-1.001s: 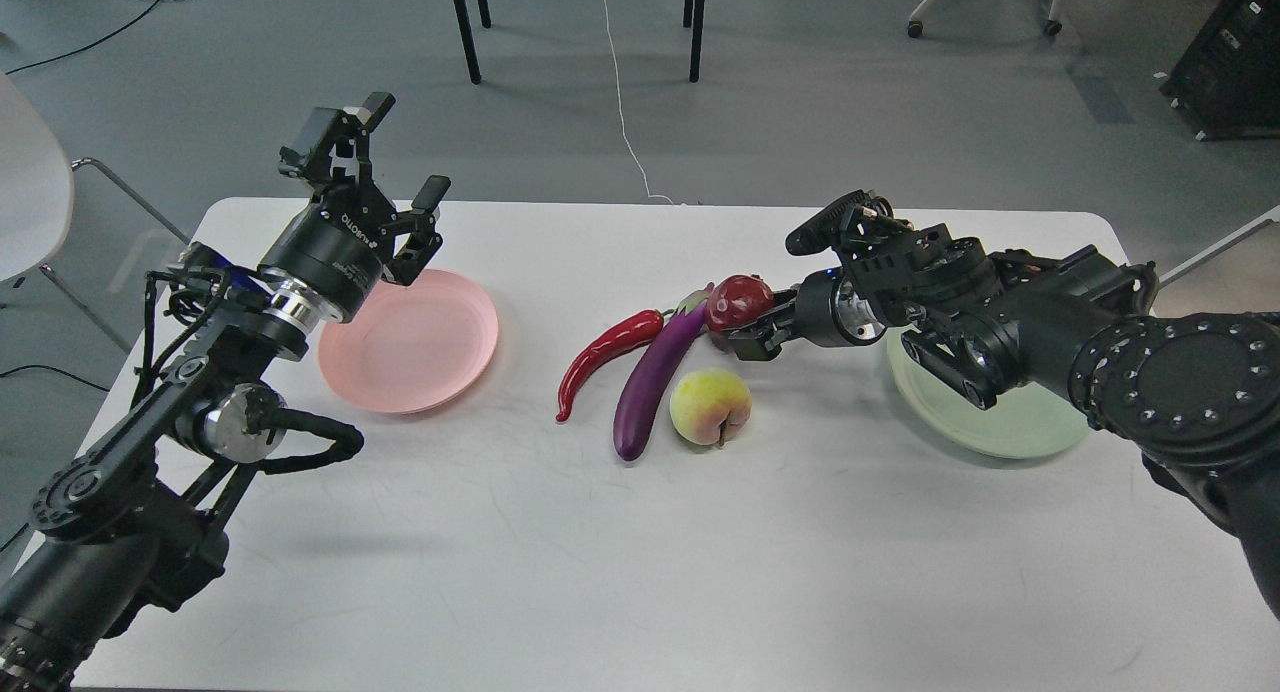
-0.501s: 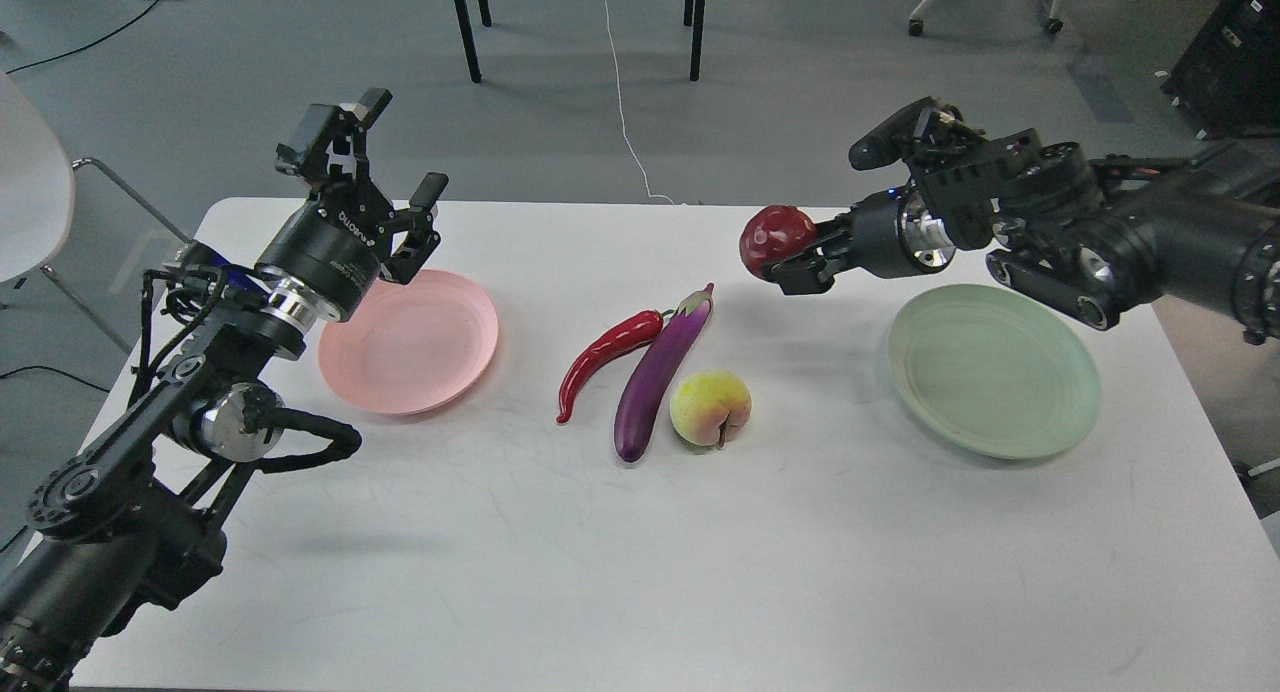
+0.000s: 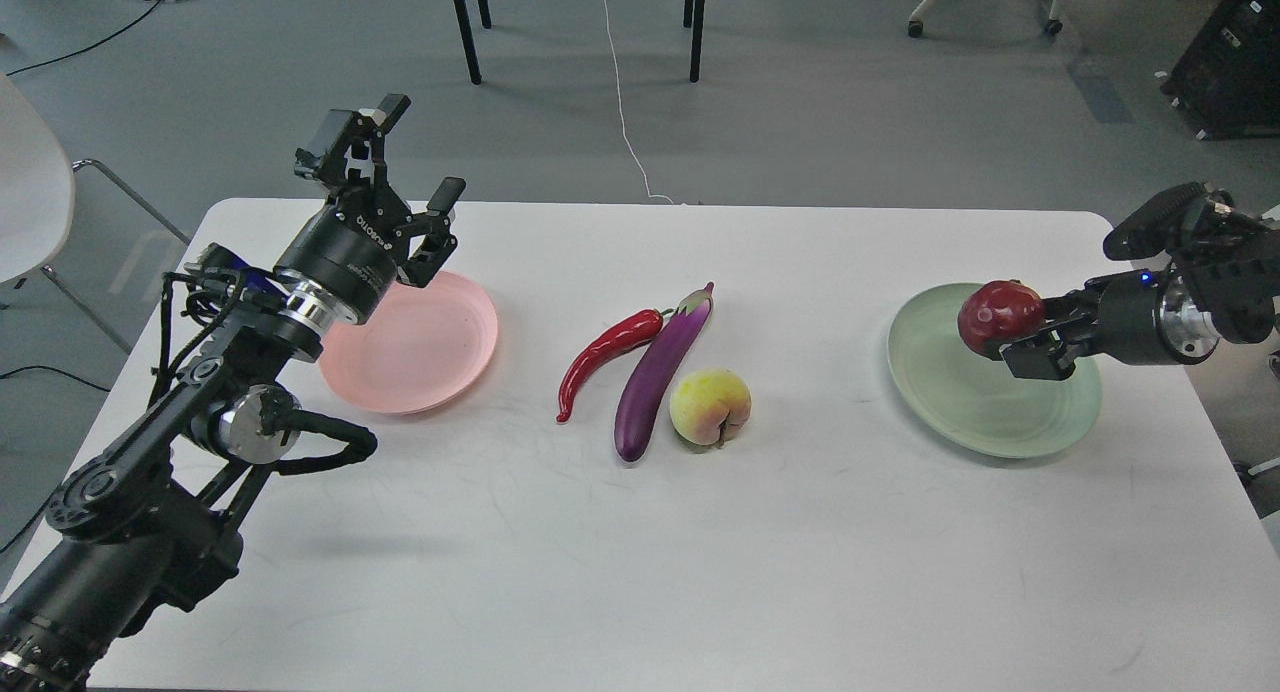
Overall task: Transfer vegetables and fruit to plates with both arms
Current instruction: 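Lift the pomegranate and carry it onto the green plate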
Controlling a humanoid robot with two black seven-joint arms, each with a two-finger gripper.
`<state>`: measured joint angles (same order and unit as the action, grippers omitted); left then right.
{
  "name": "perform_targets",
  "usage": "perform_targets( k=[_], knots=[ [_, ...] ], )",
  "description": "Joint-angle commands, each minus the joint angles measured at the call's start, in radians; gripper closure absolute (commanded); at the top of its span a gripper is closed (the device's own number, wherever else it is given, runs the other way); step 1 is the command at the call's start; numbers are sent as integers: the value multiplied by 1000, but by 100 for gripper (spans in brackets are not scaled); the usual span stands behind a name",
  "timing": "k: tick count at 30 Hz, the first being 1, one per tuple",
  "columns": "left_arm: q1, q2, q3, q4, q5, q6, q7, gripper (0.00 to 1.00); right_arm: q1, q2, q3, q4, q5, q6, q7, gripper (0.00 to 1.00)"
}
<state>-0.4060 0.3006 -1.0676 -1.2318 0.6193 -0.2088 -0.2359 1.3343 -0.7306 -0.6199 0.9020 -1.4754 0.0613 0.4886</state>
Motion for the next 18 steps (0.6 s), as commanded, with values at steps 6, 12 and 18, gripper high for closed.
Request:
perform_targets(
  k=[6, 12, 18],
  knots=[
    [1, 3, 0, -2, 0, 0, 0, 2, -43, 108, -3, -77, 0, -1, 0, 58],
    [1, 5, 0, -2, 0, 0, 0, 2, -43, 135, -6, -110, 0, 2, 0, 52],
    [1, 8, 0, -2, 0, 0, 0, 2, -50, 157, -4, -124, 1, 2, 0, 23]
  ],
)
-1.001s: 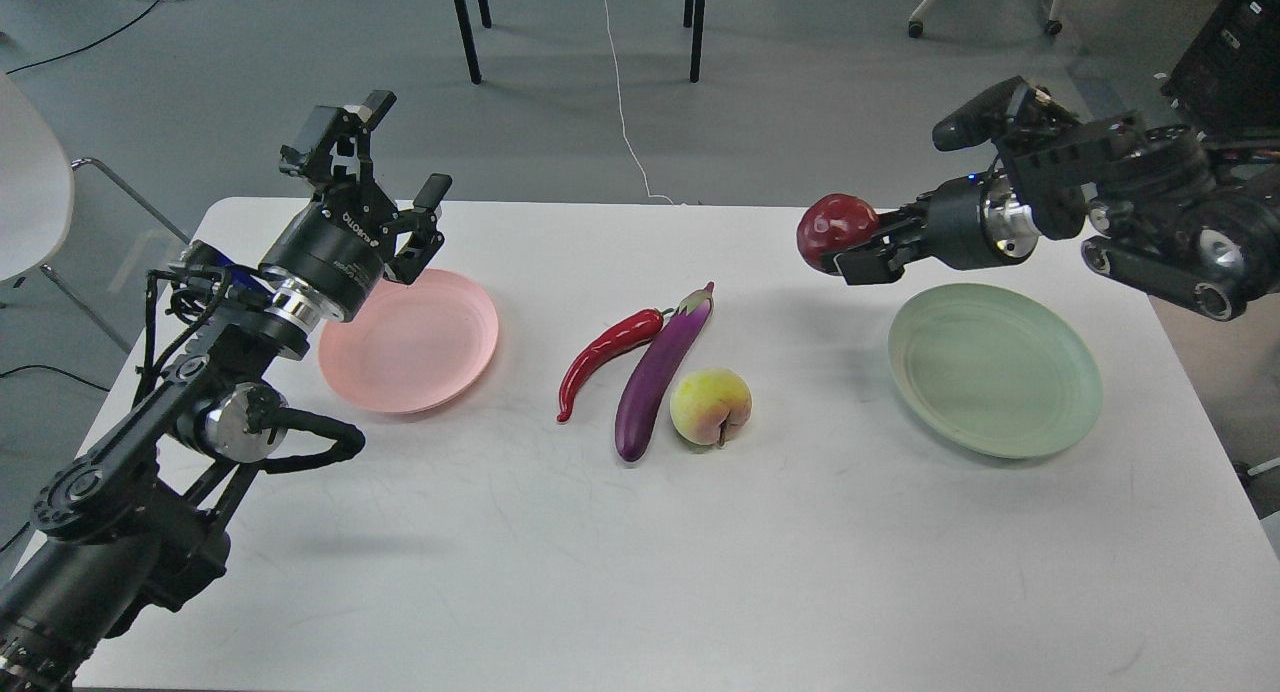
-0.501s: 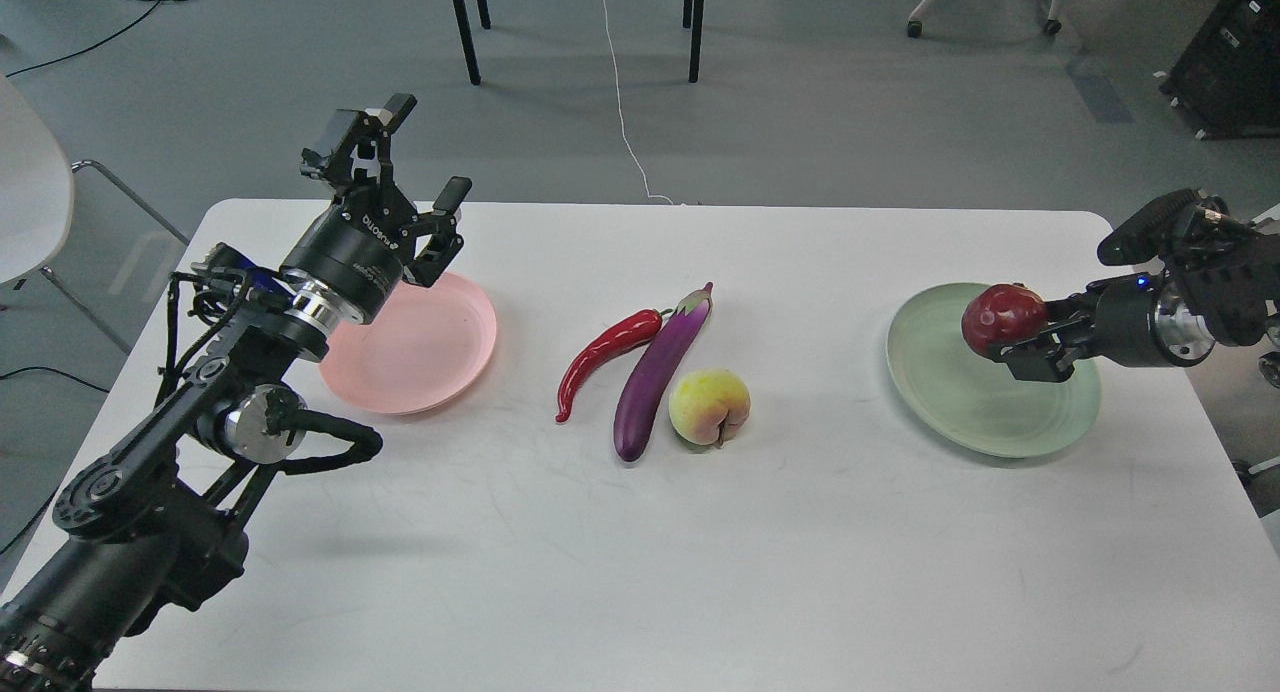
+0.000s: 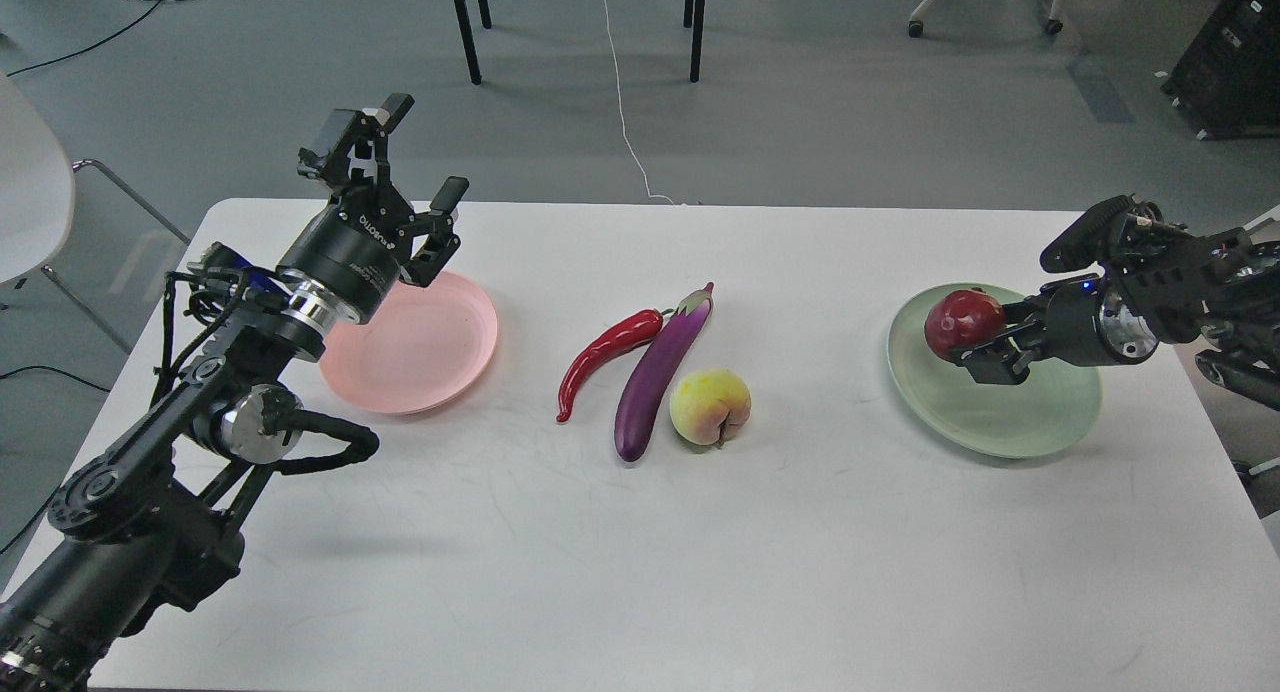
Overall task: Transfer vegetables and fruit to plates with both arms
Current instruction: 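Lift the pomegranate and carry it onto the green plate, then open the right gripper to release the pomegranate and withdraw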
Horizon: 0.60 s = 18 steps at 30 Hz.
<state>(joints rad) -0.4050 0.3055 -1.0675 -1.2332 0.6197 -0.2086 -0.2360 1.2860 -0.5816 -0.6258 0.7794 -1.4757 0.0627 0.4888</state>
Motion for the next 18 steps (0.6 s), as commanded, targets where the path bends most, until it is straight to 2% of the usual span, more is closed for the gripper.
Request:
perform_targets(
  k=[1, 6, 14, 18],
  knots=[
    [0, 4, 0, 0, 0, 0, 1, 2, -2, 8, 1, -2, 2, -1, 0, 22],
    [0, 10, 4, 1, 0, -2, 1, 2, -1, 8, 5, -2, 12, 0, 0, 3],
    [2, 12, 6, 0, 1, -2, 0, 2, 68, -6, 41, 35, 41, 8, 0, 1],
    [3, 12, 8, 0, 1, -2, 0, 2, 163, -38, 67, 174, 136, 11, 0, 1]
  ],
)
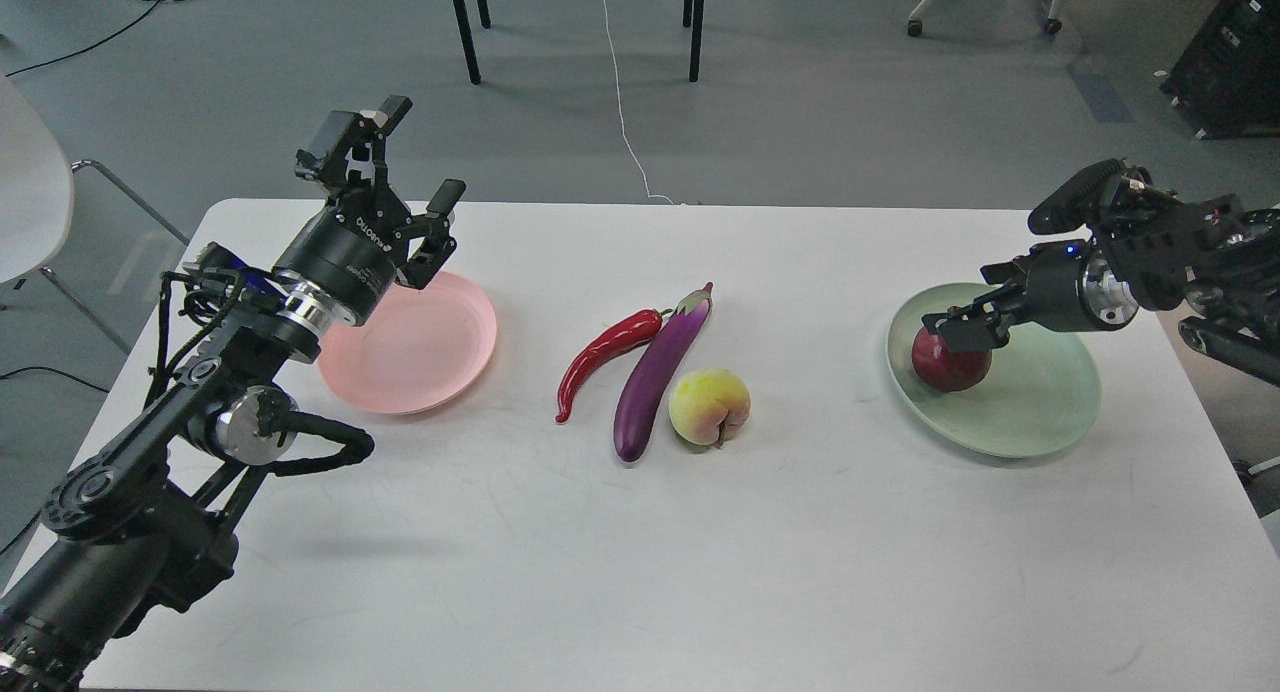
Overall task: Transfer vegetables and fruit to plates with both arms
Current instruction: 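Open the right gripper to release the pomegranate and withdraw, then reach the right gripper down and grasp the yellow peach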
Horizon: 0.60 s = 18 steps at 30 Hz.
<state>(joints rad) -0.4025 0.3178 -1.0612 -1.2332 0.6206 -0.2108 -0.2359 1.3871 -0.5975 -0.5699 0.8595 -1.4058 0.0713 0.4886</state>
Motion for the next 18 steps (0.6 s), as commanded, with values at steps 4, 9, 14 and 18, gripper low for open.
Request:
perform_targets(
  k=[4, 9, 14, 18],
  knots=[
    [1, 1, 0, 0, 1, 1, 0, 2, 156, -15, 7, 245, 207, 39, 0, 1],
    [1, 20, 0, -19, -1, 2, 0, 2, 211, 102, -14, 285, 257, 114, 0, 1],
    [2, 27, 0, -25, 1, 4, 0, 2, 217, 237, -102, 263, 255, 114, 0, 1],
    [2, 29, 0, -28, 1, 4, 0, 2, 195, 327, -146, 198, 255, 110, 0, 1]
  ],
)
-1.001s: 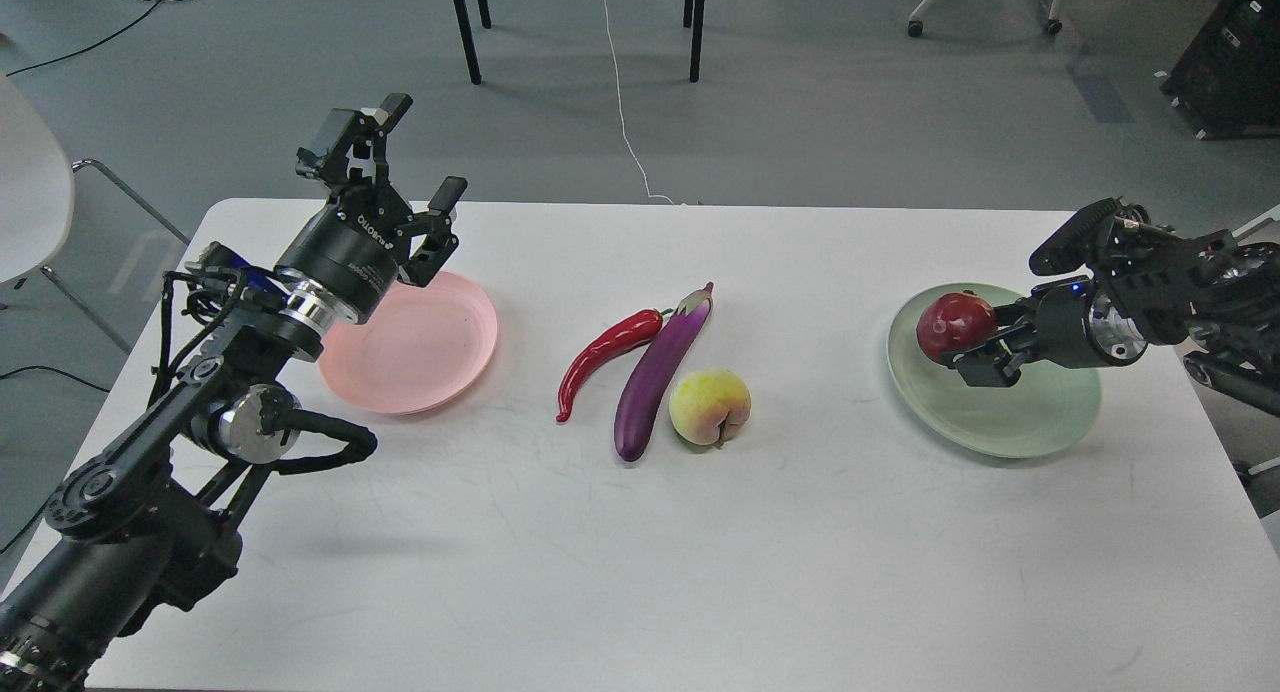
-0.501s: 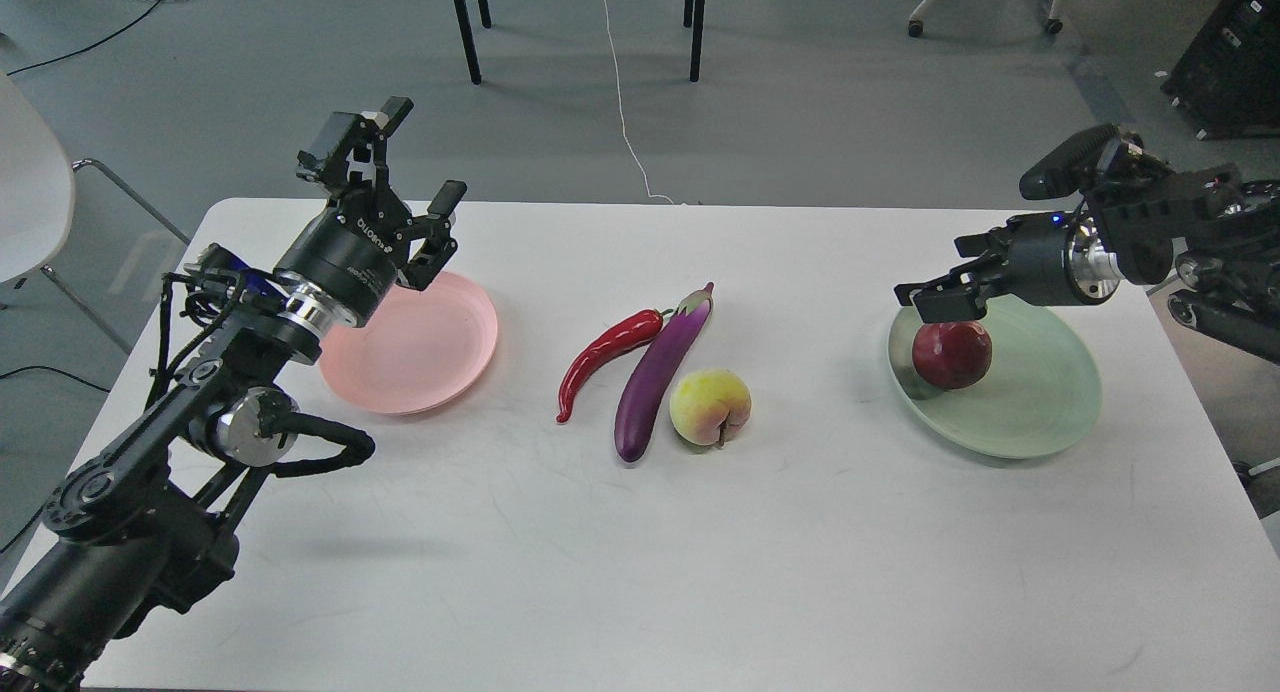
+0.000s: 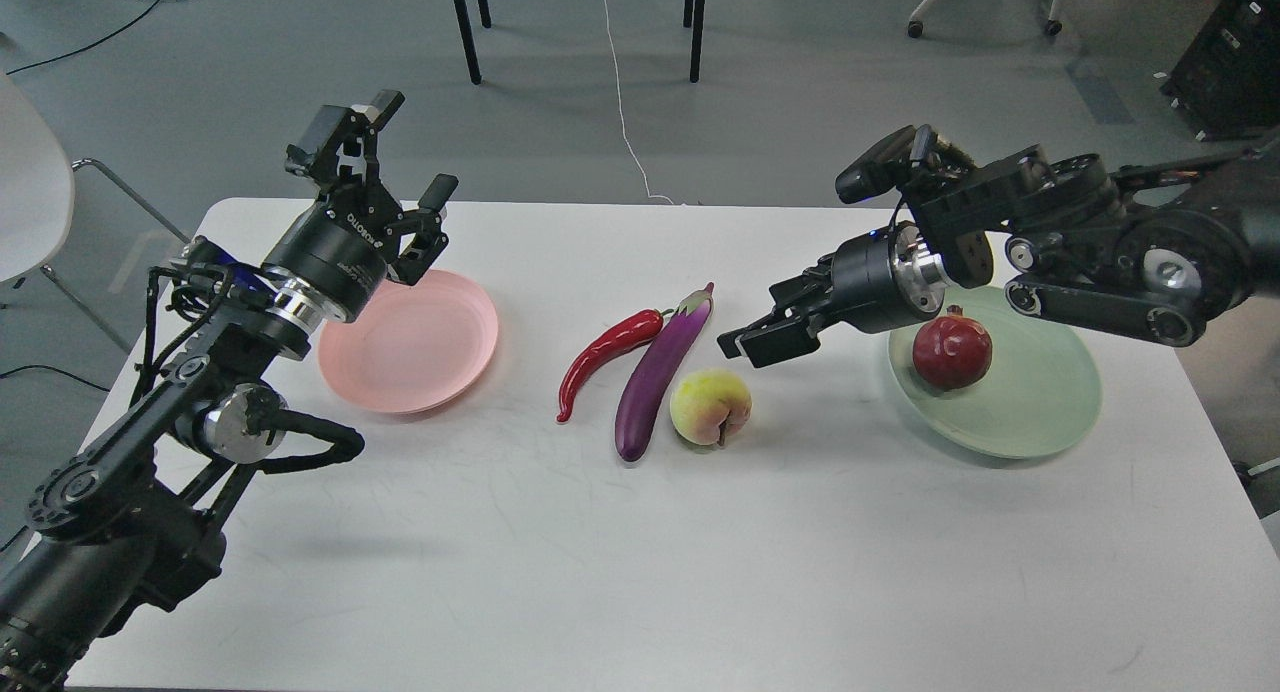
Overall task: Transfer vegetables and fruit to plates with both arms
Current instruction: 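Reach the right gripper down and grasp the yellow peach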
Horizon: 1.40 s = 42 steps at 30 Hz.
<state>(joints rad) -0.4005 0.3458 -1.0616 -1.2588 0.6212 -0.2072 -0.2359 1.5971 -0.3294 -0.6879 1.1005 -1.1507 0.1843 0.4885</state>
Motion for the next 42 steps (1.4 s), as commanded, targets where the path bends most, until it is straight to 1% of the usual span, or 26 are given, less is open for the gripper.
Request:
perform_targets(
  k=[1, 4, 12, 25, 37, 42],
  knots=[
    [0, 1, 0, -2, 2, 0, 0, 2, -23, 75, -33, -57, 0, -3, 0, 2],
    [0, 5, 0, -2, 2, 2, 0, 2, -35, 116, -36, -88, 2, -3, 0, 2],
    [2, 18, -3, -10, 2, 2, 0, 2, -69, 182, -65, -149, 0, -3, 0, 2],
    [2, 18, -1, -10, 0, 2, 0, 2, -97, 223, -94, -211, -1, -43, 0, 2],
    [3, 22, -5, -10, 0, 0, 0, 2, -144, 237, -96, -232, 2, -58, 0, 2],
    [3, 22, -6, -10, 0, 0, 0, 2, -154, 246, -96, -235, 0, -83, 0, 3]
  ],
)
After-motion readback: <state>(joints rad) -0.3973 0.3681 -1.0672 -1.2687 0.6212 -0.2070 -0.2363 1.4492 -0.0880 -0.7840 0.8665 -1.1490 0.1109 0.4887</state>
